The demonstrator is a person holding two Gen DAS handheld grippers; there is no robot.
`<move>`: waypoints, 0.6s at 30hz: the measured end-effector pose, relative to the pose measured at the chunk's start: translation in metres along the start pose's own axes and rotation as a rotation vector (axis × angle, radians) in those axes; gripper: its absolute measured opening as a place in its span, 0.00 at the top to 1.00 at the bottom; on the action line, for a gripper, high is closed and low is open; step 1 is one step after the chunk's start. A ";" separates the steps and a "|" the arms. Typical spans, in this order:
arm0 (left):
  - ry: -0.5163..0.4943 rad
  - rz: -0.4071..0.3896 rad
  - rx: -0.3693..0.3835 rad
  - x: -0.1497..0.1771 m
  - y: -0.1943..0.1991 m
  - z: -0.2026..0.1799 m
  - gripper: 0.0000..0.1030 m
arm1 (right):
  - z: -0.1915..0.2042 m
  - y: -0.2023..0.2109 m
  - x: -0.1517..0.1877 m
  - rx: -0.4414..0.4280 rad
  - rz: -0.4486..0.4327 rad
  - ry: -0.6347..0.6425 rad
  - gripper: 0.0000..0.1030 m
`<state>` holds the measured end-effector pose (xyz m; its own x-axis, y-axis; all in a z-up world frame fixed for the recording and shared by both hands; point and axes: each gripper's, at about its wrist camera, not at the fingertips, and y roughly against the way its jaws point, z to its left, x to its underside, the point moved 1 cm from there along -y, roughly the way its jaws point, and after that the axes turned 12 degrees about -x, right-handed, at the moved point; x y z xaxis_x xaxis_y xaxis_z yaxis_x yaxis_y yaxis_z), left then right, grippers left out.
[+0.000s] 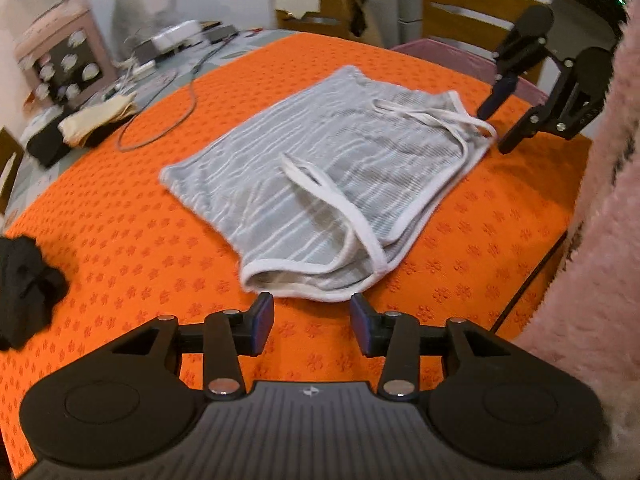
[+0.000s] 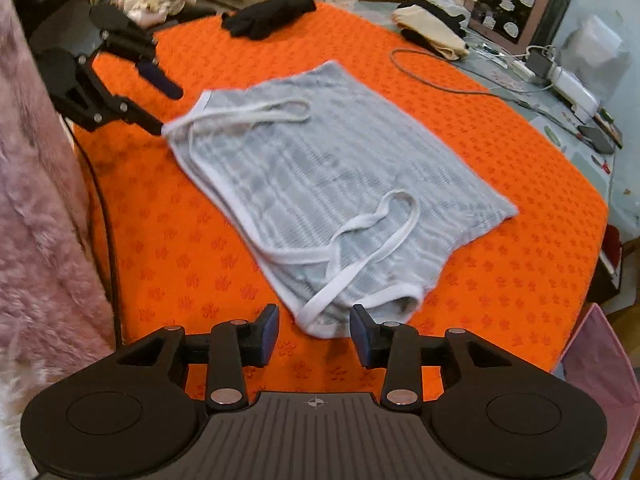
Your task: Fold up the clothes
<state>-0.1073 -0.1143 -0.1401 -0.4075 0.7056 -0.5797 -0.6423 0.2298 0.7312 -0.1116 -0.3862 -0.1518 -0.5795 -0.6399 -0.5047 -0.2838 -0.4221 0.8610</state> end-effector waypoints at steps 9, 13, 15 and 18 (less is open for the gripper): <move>-0.126 -0.071 -0.046 -0.003 -0.021 -0.017 0.63 | 0.000 -0.016 -0.002 0.057 0.021 -0.007 0.87; -0.084 -0.122 -0.063 -0.008 -0.014 -0.007 0.87 | 0.000 -0.004 -0.007 0.070 -0.014 -0.025 0.93; -0.036 -0.133 -0.046 -0.015 -0.010 0.004 0.89 | -0.001 0.006 -0.012 0.080 -0.042 -0.027 0.94; 0.051 -0.135 -0.016 -0.030 -0.007 0.021 0.90 | -0.006 0.023 -0.023 0.100 -0.088 -0.021 0.94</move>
<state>-0.0764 -0.1228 -0.1204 -0.3490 0.6340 -0.6901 -0.7032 0.3095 0.6400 -0.1002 -0.3851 -0.1209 -0.5646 -0.5895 -0.5777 -0.4085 -0.4086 0.8162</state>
